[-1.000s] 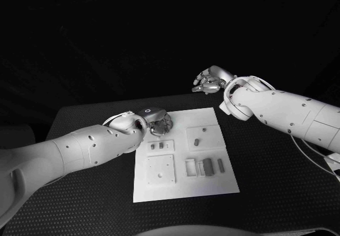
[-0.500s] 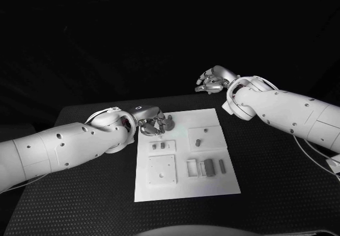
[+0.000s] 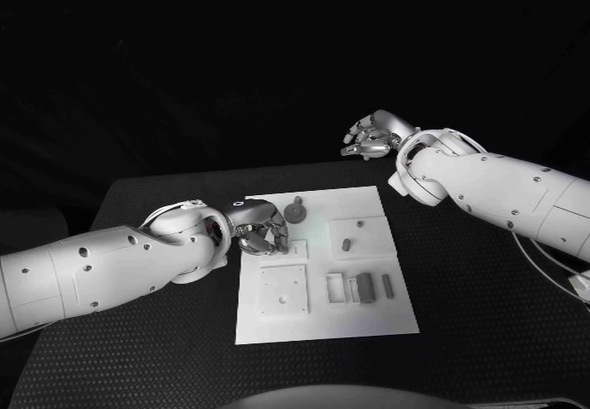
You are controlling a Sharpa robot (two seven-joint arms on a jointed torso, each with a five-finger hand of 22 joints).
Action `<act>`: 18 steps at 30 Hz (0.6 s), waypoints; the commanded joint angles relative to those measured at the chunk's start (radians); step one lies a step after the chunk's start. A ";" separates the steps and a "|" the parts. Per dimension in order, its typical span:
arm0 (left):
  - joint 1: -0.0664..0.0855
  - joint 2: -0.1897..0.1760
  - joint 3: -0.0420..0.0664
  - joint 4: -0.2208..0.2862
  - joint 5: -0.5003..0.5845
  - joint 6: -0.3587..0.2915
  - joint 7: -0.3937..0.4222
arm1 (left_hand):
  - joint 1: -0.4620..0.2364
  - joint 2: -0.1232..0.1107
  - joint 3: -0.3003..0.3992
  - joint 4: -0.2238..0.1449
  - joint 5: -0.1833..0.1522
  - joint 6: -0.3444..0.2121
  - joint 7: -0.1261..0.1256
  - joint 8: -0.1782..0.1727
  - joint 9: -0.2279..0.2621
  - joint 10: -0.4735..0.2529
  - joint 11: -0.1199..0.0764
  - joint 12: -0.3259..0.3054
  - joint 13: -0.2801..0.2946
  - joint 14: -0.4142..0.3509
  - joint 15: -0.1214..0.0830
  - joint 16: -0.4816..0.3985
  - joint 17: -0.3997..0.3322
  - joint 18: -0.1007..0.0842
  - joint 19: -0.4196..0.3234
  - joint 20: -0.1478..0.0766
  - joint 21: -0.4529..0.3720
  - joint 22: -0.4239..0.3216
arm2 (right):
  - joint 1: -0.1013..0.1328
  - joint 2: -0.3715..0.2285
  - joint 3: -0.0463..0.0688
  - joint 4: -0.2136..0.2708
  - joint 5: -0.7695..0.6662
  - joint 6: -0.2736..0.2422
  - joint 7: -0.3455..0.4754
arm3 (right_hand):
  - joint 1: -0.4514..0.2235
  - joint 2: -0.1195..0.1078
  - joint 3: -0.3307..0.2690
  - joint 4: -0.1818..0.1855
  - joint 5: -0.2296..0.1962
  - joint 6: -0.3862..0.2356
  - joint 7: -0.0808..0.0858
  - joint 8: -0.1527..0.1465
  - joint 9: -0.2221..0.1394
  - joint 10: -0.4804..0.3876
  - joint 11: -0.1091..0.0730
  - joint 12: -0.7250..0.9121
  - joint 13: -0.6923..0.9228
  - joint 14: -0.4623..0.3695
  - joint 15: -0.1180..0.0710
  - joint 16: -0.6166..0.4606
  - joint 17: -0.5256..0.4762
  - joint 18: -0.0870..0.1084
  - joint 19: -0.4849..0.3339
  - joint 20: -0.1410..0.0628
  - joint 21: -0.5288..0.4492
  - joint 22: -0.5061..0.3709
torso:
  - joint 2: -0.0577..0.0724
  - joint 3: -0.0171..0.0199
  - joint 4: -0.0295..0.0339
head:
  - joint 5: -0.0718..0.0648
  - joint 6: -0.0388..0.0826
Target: Assemble the parts on the task board
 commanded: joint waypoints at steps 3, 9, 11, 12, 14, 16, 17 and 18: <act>-0.002 -0.006 -0.020 0.005 -0.045 0.012 -0.017 | -0.007 0.000 0.006 -0.002 0.004 0.007 0.002 0.004 0.001 0.050 0.014 0.006 0.001 0.005 -0.004 0.006 -0.002 0.099 0.001 -0.008 0.007 0.024 | -0.001 -0.002 0.000 0.000 0.002 0.002 0.014 | 0.001 0.003 -0.005 0.000 0.002 0.000 0.009 0.000 0.000 0.004 0.000 -0.006 -0.002 0.007 0.003 -0.007 0.002 0.014 -0.002 0.003 -0.006 -0.001 | -0.002 -0.0026 0.0039 | 0.001 -0.002; -0.003 0.017 -0.022 -0.041 -0.080 -0.022 -0.022 | -0.007 0.000 0.006 -0.002 0.004 0.008 0.001 0.004 0.002 0.051 0.014 0.006 0.002 0.005 -0.004 0.007 -0.002 0.099 0.001 -0.008 0.007 0.024 | -0.001 -0.002 0.000 0.001 0.003 0.002 0.014 | 0.001 0.003 -0.005 0.000 0.002 0.000 0.009 0.000 0.000 0.004 0.000 -0.005 -0.002 0.007 0.003 -0.008 0.002 0.014 -0.002 0.003 -0.007 -0.001 | 0.000 -0.0020 0.0035 | 0.002 0.001; -0.002 0.030 -0.021 -0.063 -0.082 -0.025 -0.020 | -0.007 0.000 0.007 -0.003 0.005 0.008 0.001 0.004 0.002 0.051 0.014 0.006 0.002 0.005 -0.005 0.007 -0.002 0.098 0.000 -0.008 0.007 0.024 | -0.002 0.000 0.000 0.000 0.003 0.002 0.014 | 0.001 0.003 -0.005 0.000 0.002 0.000 0.009 0.000 0.000 0.004 0.000 -0.005 -0.002 0.007 0.003 -0.008 0.002 0.014 -0.002 0.003 -0.007 -0.001 | 0.000 -0.0017 0.0018 | 0.003 0.001; -0.002 0.036 -0.021 -0.072 -0.083 -0.027 -0.020 | -0.007 0.000 0.007 -0.003 0.005 0.008 0.001 0.004 0.002 0.051 0.014 0.006 0.002 0.005 -0.005 0.007 -0.002 0.098 0.000 -0.008 0.008 0.024 | -0.002 0.000 0.000 0.000 0.003 0.002 0.014 | 0.001 0.003 -0.005 0.000 0.002 0.000 0.009 0.000 0.000 0.004 0.000 -0.005 -0.002 0.007 0.003 -0.008 0.002 0.014 -0.002 0.003 -0.007 -0.001 | 0.000 -0.0018 0.0016 | 0.003 0.001; -0.002 0.054 -0.021 -0.100 -0.092 -0.033 -0.017 | -0.007 0.000 0.007 -0.003 0.005 0.009 0.001 0.004 0.002 0.051 0.014 0.006 0.002 0.005 -0.005 0.007 -0.002 0.098 0.000 -0.008 0.008 0.024 | -0.002 0.002 0.000 -0.002 0.003 0.002 0.014 | 0.001 0.003 -0.005 0.000 0.002 0.000 0.009 0.000 0.000 0.004 0.000 -0.005 -0.002 0.007 0.003 -0.009 0.003 0.014 -0.002 0.003 -0.007 -0.001 | 0.000 -0.0005 -0.0015 | 0.005 0.001; -0.002 0.074 -0.021 -0.131 -0.102 -0.035 -0.015 | -0.007 0.000 0.008 -0.003 0.005 0.009 0.001 0.004 0.002 0.052 0.014 0.006 0.002 0.005 -0.005 0.008 -0.002 0.098 0.001 -0.009 0.008 0.024 | -0.003 0.003 0.000 -0.002 0.003 0.002 0.014 | 0.001 0.003 -0.005 0.000 0.002 0.000 0.009 0.000 0.000 0.004 0.000 -0.005 -0.003 0.007 0.003 -0.009 0.003 0.014 -0.002 0.003 -0.007 -0.001 | 0.001 0.0005 -0.0026 | 0.003 0.001; -0.002 0.081 -0.021 -0.141 -0.102 -0.035 -0.014 | -0.007 0.000 0.008 -0.003 0.005 0.009 0.001 0.004 0.002 0.052 0.014 0.006 0.002 0.005 -0.005 0.008 -0.002 0.098 0.001 -0.009 0.008 0.024 | -0.003 0.004 0.000 -0.003 0.003 0.002 0.015 | 0.001 0.003 -0.005 0.000 0.002 0.000 0.009 0.000 0.000 0.004 0.000 -0.005 -0.003 0.007 0.003 -0.009 0.003 0.014 -0.002 0.003 -0.007 -0.001 | 0.001 0.0006 -0.0034 | 0.003 0.000; -0.002 0.090 -0.021 -0.154 -0.103 -0.036 -0.012 | -0.007 0.000 0.008 -0.003 0.005 0.009 0.001 0.004 0.002 0.052 0.014 0.006 0.002 0.005 -0.005 0.008 -0.002 0.098 0.001 -0.009 0.008 0.024 | -0.003 0.005 0.000 -0.003 0.003 0.001 0.015 | 0.001 0.004 -0.005 0.000 0.002 0.000 0.009 0.000 0.000 0.004 0.000 -0.005 -0.003 0.008 0.003 -0.009 0.004 0.014 -0.002 0.003 -0.007 -0.001 | 0.001 0.0007 -0.0039 | 0.001 0.000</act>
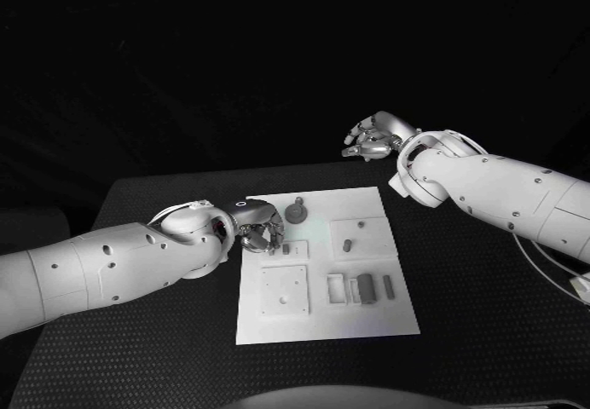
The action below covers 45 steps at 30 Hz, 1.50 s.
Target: Assemble the parts on the task board
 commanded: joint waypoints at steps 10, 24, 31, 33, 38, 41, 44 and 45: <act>0.000 0.077 0.001 -0.142 -0.053 -0.040 0.019 | -0.003 0.004 0.008 -0.001 0.006 0.008 0.000 0.005 0.001 0.049 0.015 0.001 0.002 0.004 -0.007 0.005 -0.002 0.098 0.001 -0.010 0.005 0.024 | -0.003 0.005 0.000 -0.001 0.001 0.001 0.013 | 0.001 0.004 -0.006 0.000 0.002 0.002 0.008 0.000 0.000 0.004 0.000 -0.005 -0.002 0.005 0.000 -0.007 0.003 0.014 -0.002 0.003 -0.004 0.000 | 0.004 0.0004 -0.0056 | -0.005 -0.002; -0.001 0.119 0.001 -0.211 -0.055 -0.026 0.028 | -0.003 0.004 0.009 -0.001 0.006 0.008 0.000 0.005 0.001 0.049 0.015 0.000 0.002 0.003 -0.007 0.005 -0.003 0.098 0.000 -0.010 0.006 0.024 | -0.003 0.009 0.000 -0.001 0.001 0.002 0.013 | 0.002 0.005 -0.006 0.000 0.002 0.002 0.008 0.000 -0.001 0.004 0.000 -0.005 -0.003 0.005 0.000 -0.009 0.005 0.014 -0.001 0.003 -0.005 0.000 | 0.004 -0.0004 -0.0048 | -0.008 -0.001; -0.003 0.128 0.001 -0.221 -0.055 -0.039 0.034 | -0.003 0.005 0.009 -0.001 0.006 0.008 0.000 0.004 0.001 0.049 0.015 0.000 0.002 0.003 -0.007 0.005 -0.003 0.098 0.001 -0.010 0.006 0.024 | -0.003 0.009 0.000 -0.001 0.001 0.003 0.013 | 0.002 0.005 -0.006 0.000 0.002 0.002 0.008 0.000 -0.001 0.004 0.000 -0.005 -0.004 0.006 0.000 -0.010 0.006 0.014 -0.001 0.003 -0.006 0.000 | 0.004 0.0003 -0.0051 | -0.010 -0.003; -0.003 0.130 0.001 -0.223 -0.055 -0.039 0.034 | -0.003 0.005 0.009 -0.001 0.006 0.008 0.000 0.004 0.001 0.049 0.015 0.000 0.002 0.003 -0.007 0.005 -0.003 0.098 0.001 -0.010 0.006 0.024 | -0.003 0.009 0.000 -0.001 0.001 0.003 0.013 | 0.002 0.005 -0.006 0.000 0.002 0.002 0.008 0.000 -0.001 0.004 0.000 -0.005 -0.004 0.006 0.000 -0.010 0.006 0.014 -0.001 0.003 -0.006 0.000 | 0.004 0.0005 -0.0050 | -0.010 -0.002; -0.003 0.139 0.001 -0.236 -0.055 -0.029 0.036 | -0.004 0.005 0.009 -0.001 0.006 0.008 0.000 0.004 0.001 0.049 0.015 0.000 0.003 0.003 -0.007 0.006 -0.004 0.097 0.001 -0.011 0.006 0.024 | -0.003 0.010 0.000 0.000 0.001 0.003 0.013 | 0.002 0.006 -0.006 0.000 0.002 0.002 0.008 0.000 -0.001 0.004 0.000 -0.005 -0.005 0.006 0.000 -0.011 0.007 0.014 -0.001 0.003 -0.006 0.000 | 0.003 0.0007 -0.0046 | -0.012 -0.003; -0.007 0.143 0.001 -0.238 -0.055 -0.024 0.037 | -0.004 0.005 0.010 0.000 0.006 0.008 0.000 0.004 0.001 0.049 0.015 -0.001 0.003 0.003 -0.007 0.006 -0.004 0.097 0.001 -0.011 0.007 0.024 | -0.003 0.009 0.000 0.000 0.001 0.003 0.012 | 0.002 0.006 -0.006 0.000 0.002 0.002 0.008 0.000 -0.001 0.004 0.000 -0.005 -0.005 0.006 0.000 -0.011 0.007 0.014 -0.001 0.003 -0.007 0.000 | 0.003 0.0006 -0.0038 | -0.013 -0.003; -0.010 0.145 0.001 -0.240 -0.055 -0.023 0.038 | -0.004 0.005 0.010 0.000 0.006 0.008 0.000 0.004 0.001 0.049 0.015 -0.001 0.003 0.003 -0.007 0.006 -0.004 0.097 0.001 -0.011 0.007 0.024 | -0.003 0.010 0.000 0.000 0.001 0.004 0.013 | 0.002 0.005 -0.006 0.000 0.002 0.002 0.008 0.000 -0.001 0.004 0.000 -0.005 -0.005 0.006 0.000 -0.012 0.007 0.014 -0.001 0.003 -0.007 0.000 | 0.004 0.0007 -0.0044 | -0.014 -0.003; -0.011 0.146 0.001 -0.242 -0.055 -0.024 0.038 | -0.004 0.005 0.010 0.000 0.006 0.007 0.000 0.004 0.001 0.049 0.015 -0.001 0.003 0.003 -0.007 0.006 -0.004 0.097 0.001 -0.011 0.007 0.024 | -0.003 0.010 0.000 0.001 0.001 0.004 0.013 | 0.002 0.005 -0.006 0.000 0.002 0.002 0.008 0.000 -0.001 0.004 0.000 -0.005 -0.005 0.006 0.000 -0.012 0.007 0.014 -0.001 0.003 -0.007 0.000 | 0.004 0.0007 -0.0049 | -0.015 -0.003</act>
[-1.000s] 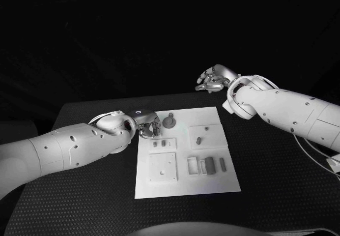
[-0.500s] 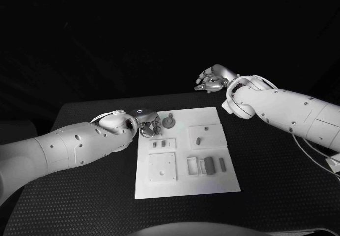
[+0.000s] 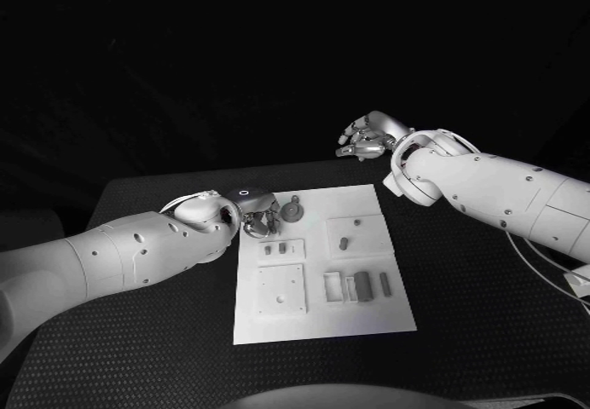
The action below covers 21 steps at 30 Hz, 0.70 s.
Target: Assemble the parts on the task board
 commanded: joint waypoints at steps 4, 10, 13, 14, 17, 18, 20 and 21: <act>-0.006 0.010 0.001 -0.013 -0.004 0.003 0.015 | 0.002 0.011 0.006 0.000 0.002 0.007 0.000 0.006 0.001 0.024 0.021 0.003 0.001 0.000 -0.004 0.006 -0.001 0.097 -0.001 -0.005 0.007 0.023 | 0.000 0.001 0.000 0.002 -0.001 0.004 0.010 | 0.002 0.006 -0.007 0.000 0.002 -0.002 0.007 0.000 -0.001 0.002 -0.002 -0.005 -0.001 0.006 0.000 -0.004 0.002 0.014 -0.001 0.003 -0.007 0.000 | 0.000 0.0001 -0.0009 | -0.003 0.001; -0.012 0.011 0.001 -0.019 -0.004 0.003 0.017 | 0.002 0.011 0.006 0.000 0.002 0.007 0.000 0.005 0.001 0.024 0.021 0.002 0.001 0.000 -0.004 0.007 -0.001 0.097 0.000 -0.006 0.008 0.024 | 0.000 0.002 0.000 0.003 -0.001 0.005 0.011 | 0.002 0.006 -0.007 0.000 0.002 -0.002 0.007 0.000 -0.001 0.002 -0.002 -0.005 -0.002 0.006 0.000 -0.005 0.002 0.014 -0.001 0.003 -0.007 0.001 | 0.001 0.0003 -0.0013 | -0.005 -0.001; -0.015 0.012 0.001 -0.025 -0.004 0.001 0.018 | 0.002 0.011 0.006 0.000 0.002 0.007 0.000 0.005 0.001 0.024 0.021 0.002 0.001 0.001 -0.004 0.008 -0.001 0.097 0.000 -0.006 0.008 0.024 | 0.000 0.001 0.000 0.004 -0.001 0.005 0.011 | 0.002 0.006 -0.007 0.000 0.002 -0.002 0.007 0.000 -0.001 0.002 -0.001 -0.004 -0.002 0.007 0.000 -0.005 0.002 0.014 -0.001 0.003 -0.007 0.001 | 0.001 0.0005 -0.0007 | -0.006 -0.001; -0.016 0.013 0.001 -0.027 -0.004 -0.001 0.018 | 0.002 0.011 0.006 0.000 0.002 0.007 0.000 0.005 0.001 0.024 0.021 0.002 0.001 0.001 -0.004 0.008 -0.001 0.097 0.000 -0.006 0.008 0.024 | 0.000 0.001 0.000 0.004 -0.001 0.005 0.011 | 0.002 0.006 -0.007 0.000 0.002 -0.002 0.007 0.000 -0.001 0.002 -0.001 -0.004 -0.002 0.007 0.000 -0.005 0.002 0.014 -0.001 0.003 -0.007 0.001 | 0.000 -0.0001 0.0000 | -0.008 -0.002; -0.017 0.013 0.001 -0.029 -0.004 -0.002 0.019 | 0.001 0.011 0.006 0.000 0.003 0.006 0.000 0.005 0.001 0.024 0.021 0.001 0.001 0.001 -0.004 0.008 -0.001 0.097 0.000 -0.006 0.009 0.024 | 0.000 0.001 0.000 0.004 -0.001 0.004 0.011 | 0.002 0.006 -0.007 -0.001 0.002 -0.002 0.007 0.000 -0.001 0.002 -0.001 -0.004 -0.002 0.007 0.000 -0.006 0.003 0.014 -0.001 0.003 -0.008 0.001 | 0.000 -0.0009 0.0010 | -0.009 -0.003; -0.017 0.014 0.001 -0.029 -0.004 -0.004 0.020 | 0.001 0.011 0.006 0.000 0.003 0.006 0.000 0.005 0.001 0.024 0.021 0.001 0.001 0.001 -0.004 0.008 -0.001 0.097 0.000 -0.006 0.009 0.024 | 0.000 0.001 0.000 0.004 -0.001 0.005 0.011 | 0.002 0.006 -0.007 -0.001 0.002 -0.002 0.007 0.000 -0.001 0.002 -0.001 -0.004 -0.002 0.007 0.000 -0.006 0.003 0.014 -0.001 0.003 -0.008 0.001 | 0.000 -0.0010 0.0010 | -0.009 -0.003; -0.017 0.015 0.001 -0.028 -0.003 -0.004 0.021 | 0.001 0.011 0.006 0.000 0.003 0.006 0.000 0.005 0.001 0.024 0.021 0.001 0.001 0.001 -0.004 0.008 -0.002 0.097 0.000 -0.006 0.009 0.024 | 0.000 0.002 0.000 0.004 -0.001 0.004 0.011 | 0.002 0.006 -0.007 -0.001 0.002 -0.002 0.007 0.000 -0.001 0.002 -0.001 -0.004 -0.002 0.007 0.000 -0.006 0.003 0.014 -0.001 0.003 -0.008 0.001 | -0.001 -0.0012 0.0005 | -0.009 -0.003; -0.017 0.016 0.001 -0.028 -0.002 -0.005 0.022 | 0.001 0.011 0.006 0.000 0.003 0.006 0.000 0.005 0.001 0.024 0.021 0.001 0.001 0.001 -0.004 0.009 -0.002 0.097 0.000 -0.006 0.009 0.024 | 0.000 0.002 0.000 0.004 -0.001 0.004 0.011 | 0.002 0.006 -0.007 -0.001 0.002 -0.002 0.007 0.000 -0.001 0.002 -0.001 -0.004 -0.002 0.007 0.000 -0.006 0.003 0.014 -0.001 0.003 -0.008 0.001 | -0.001 -0.0013 0.0005 | -0.009 -0.003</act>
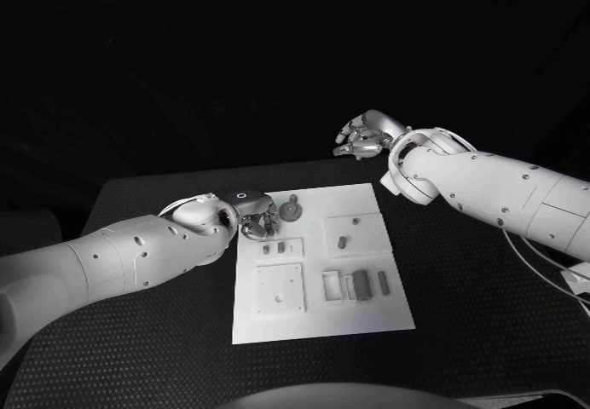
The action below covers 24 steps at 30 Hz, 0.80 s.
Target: Assemble the parts on the task board
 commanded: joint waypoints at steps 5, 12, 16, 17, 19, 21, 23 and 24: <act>-0.002 0.006 0.000 0.001 -0.002 -0.013 0.014 | -0.002 0.009 0.005 -0.001 0.003 0.006 0.000 0.001 0.000 0.021 0.018 0.001 0.002 0.001 -0.004 0.005 -0.002 0.097 0.000 -0.007 0.006 0.024 | 0.000 0.002 0.000 0.001 -0.001 0.004 0.010 | 0.003 0.006 -0.007 -0.001 0.002 0.002 0.007 0.000 -0.001 0.002 -0.002 -0.004 -0.002 0.007 0.000 -0.007 0.002 0.014 -0.001 0.003 -0.004 0.001 | 0.000 -0.0013 0.0006 | -0.001 0.000; -0.003 0.002 0.000 -0.001 0.003 -0.028 0.019 | -0.002 0.009 0.005 -0.001 0.003 0.007 0.000 0.001 0.000 0.022 0.018 0.001 0.002 0.001 -0.004 0.006 -0.002 0.097 0.000 -0.007 0.006 0.024 | 0.000 0.003 0.000 0.000 -0.001 0.004 0.010 | 0.003 0.006 -0.007 -0.001 0.002 0.002 0.007 0.000 -0.001 0.002 -0.002 -0.004 -0.002 0.007 0.000 -0.007 0.002 0.014 -0.001 0.003 -0.004 0.001 | 0.000 -0.0013 0.0013 | -0.002 0.000; -0.003 0.001 0.001 0.001 0.003 -0.034 0.015 | -0.002 0.009 0.005 -0.002 0.003 0.007 0.000 0.001 0.000 0.022 0.018 0.001 0.002 0.001 -0.004 0.006 -0.002 0.097 0.000 -0.007 0.006 0.024 | 0.000 0.002 0.000 0.000 -0.001 0.004 0.010 | 0.003 0.006 -0.007 -0.001 0.002 0.002 0.007 0.000 -0.001 0.002 -0.002 -0.004 -0.003 0.007 0.000 -0.008 0.003 0.014 -0.001 0.003 -0.005 0.001 | 0.000 -0.0015 0.0010 | -0.002 0.000; -0.003 0.001 0.001 0.000 0.003 -0.034 0.015 | -0.002 0.009 0.005 -0.002 0.003 0.007 0.000 0.001 0.000 0.022 0.018 0.001 0.002 0.001 -0.004 0.006 -0.002 0.097 0.000 -0.007 0.007 0.024 | 0.000 0.002 0.000 0.000 -0.001 0.004 0.010 | 0.003 0.006 -0.007 -0.001 0.002 0.002 0.007 0.000 -0.001 0.002 -0.002 -0.004 -0.003 0.007 0.000 -0.008 0.003 0.014 -0.001 0.003 -0.005 0.001 | 0.000 -0.0017 0.0010 | -0.002 0.000; -0.003 0.003 0.002 -0.002 0.003 -0.029 0.018 | -0.002 0.008 0.006 -0.002 0.003 0.007 0.000 0.001 0.000 0.022 0.018 0.001 0.002 0.001 -0.004 0.006 -0.002 0.097 0.000 -0.007 0.007 0.024 | 0.000 0.002 0.000 0.000 -0.001 0.004 0.010 | 0.003 0.006 -0.007 -0.001 0.002 0.002 0.007 0.000 -0.001 0.002 -0.002 -0.004 -0.003 0.007 0.000 -0.008 0.003 0.014 -0.001 0.003 -0.005 0.001 | 0.000 -0.0015 0.0011 | -0.003 0.001; -0.003 0.005 0.002 -0.005 0.003 -0.028 0.018 | -0.002 0.008 0.006 -0.002 0.003 0.007 0.000 0.001 0.000 0.022 0.018 0.001 0.002 0.001 -0.004 0.006 -0.002 0.097 0.000 -0.007 0.007 0.024 | 0.000 0.003 0.000 -0.001 -0.001 0.004 0.010 | 0.003 0.006 -0.007 -0.001 0.002 0.002 0.007 0.000 -0.001 0.002 -0.002 -0.004 -0.003 0.007 0.000 -0.008 0.003 0.014 -0.001 0.003 -0.005 0.001 | 0.000 -0.0012 0.0009 | -0.002 0.001; -0.003 0.007 0.002 -0.006 0.003 -0.028 0.019 | -0.002 0.008 0.006 -0.002 0.003 0.007 0.000 0.001 0.000 0.022 0.018 0.001 0.002 0.001 -0.004 0.007 -0.002 0.097 0.000 -0.007 0.007 0.024 | 0.000 0.004 0.000 -0.001 -0.001 0.004 0.010 | 0.003 0.006 -0.007 -0.001 0.002 0.002 0.007 0.000 -0.001 0.002 -0.002 -0.004 -0.003 0.007 0.000 -0.008 0.003 0.014 -0.001 0.003 -0.005 0.001 | 0.000 -0.0008 0.0004 | -0.002 0.001; -0.003 0.008 0.002 -0.006 0.003 -0.028 0.019 | -0.001 0.008 0.006 -0.002 0.003 0.007 0.000 0.001 0.000 0.022 0.018 0.001 0.002 0.001 -0.004 0.007 -0.002 0.097 0.000 -0.007 0.007 0.024 | 0.000 0.005 0.000 -0.001 -0.001 0.004 0.010 | 0.003 0.006 -0.007 -0.001 0.002 0.002 0.007 0.000 -0.001 0.002 -0.002 -0.004 -0.003 0.007 0.000 -0.008 0.003 0.014 -0.001 0.003 -0.005 0.001 | 0.000 -0.0007 0.0002 | -0.003 0.001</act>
